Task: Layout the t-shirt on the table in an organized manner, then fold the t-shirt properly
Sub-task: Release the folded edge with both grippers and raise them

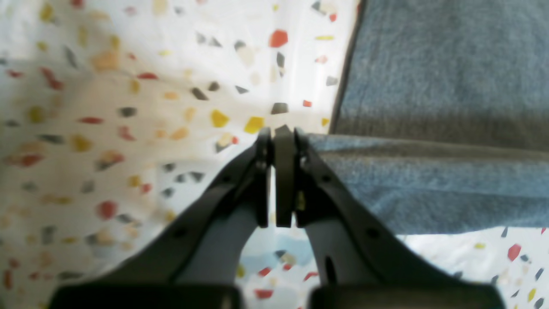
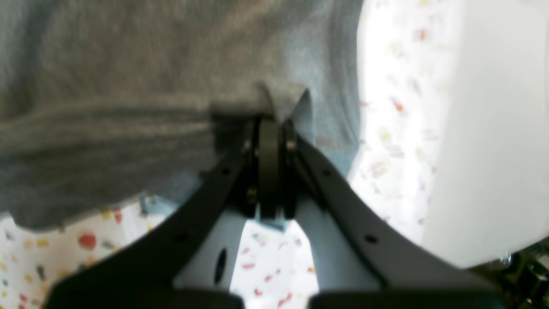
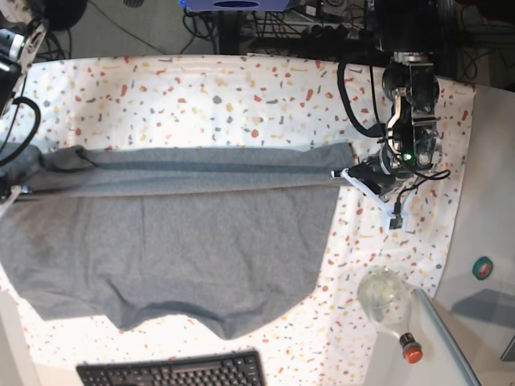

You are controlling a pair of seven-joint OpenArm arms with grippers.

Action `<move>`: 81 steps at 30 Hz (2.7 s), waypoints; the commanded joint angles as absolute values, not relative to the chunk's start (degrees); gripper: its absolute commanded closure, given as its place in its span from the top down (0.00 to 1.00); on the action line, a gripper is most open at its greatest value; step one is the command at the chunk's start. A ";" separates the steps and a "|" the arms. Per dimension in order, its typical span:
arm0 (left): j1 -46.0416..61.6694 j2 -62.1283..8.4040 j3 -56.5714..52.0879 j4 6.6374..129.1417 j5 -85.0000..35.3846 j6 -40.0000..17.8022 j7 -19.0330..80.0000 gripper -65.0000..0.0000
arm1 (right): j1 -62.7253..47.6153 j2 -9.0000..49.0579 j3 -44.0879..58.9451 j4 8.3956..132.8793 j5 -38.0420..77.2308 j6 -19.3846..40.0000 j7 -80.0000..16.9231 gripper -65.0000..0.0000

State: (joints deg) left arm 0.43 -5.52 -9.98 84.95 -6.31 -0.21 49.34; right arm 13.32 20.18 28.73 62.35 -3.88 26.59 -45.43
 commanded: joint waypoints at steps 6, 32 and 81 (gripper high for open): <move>-6.02 -6.11 -5.14 79.08 -5.58 0.22 45.05 0.00 | 20.35 24.84 25.63 51.82 -4.79 25.63 -38.81 0.00; -17.89 -5.32 5.49 61.93 -6.02 0.22 34.77 0.16 | 25.10 26.86 21.85 40.66 -4.62 25.45 -28.26 0.09; 9.01 -9.27 -8.75 80.31 -39.34 -0.04 38.11 1.00 | -4.88 6.20 62.20 82.95 9.27 29.93 -39.78 0.60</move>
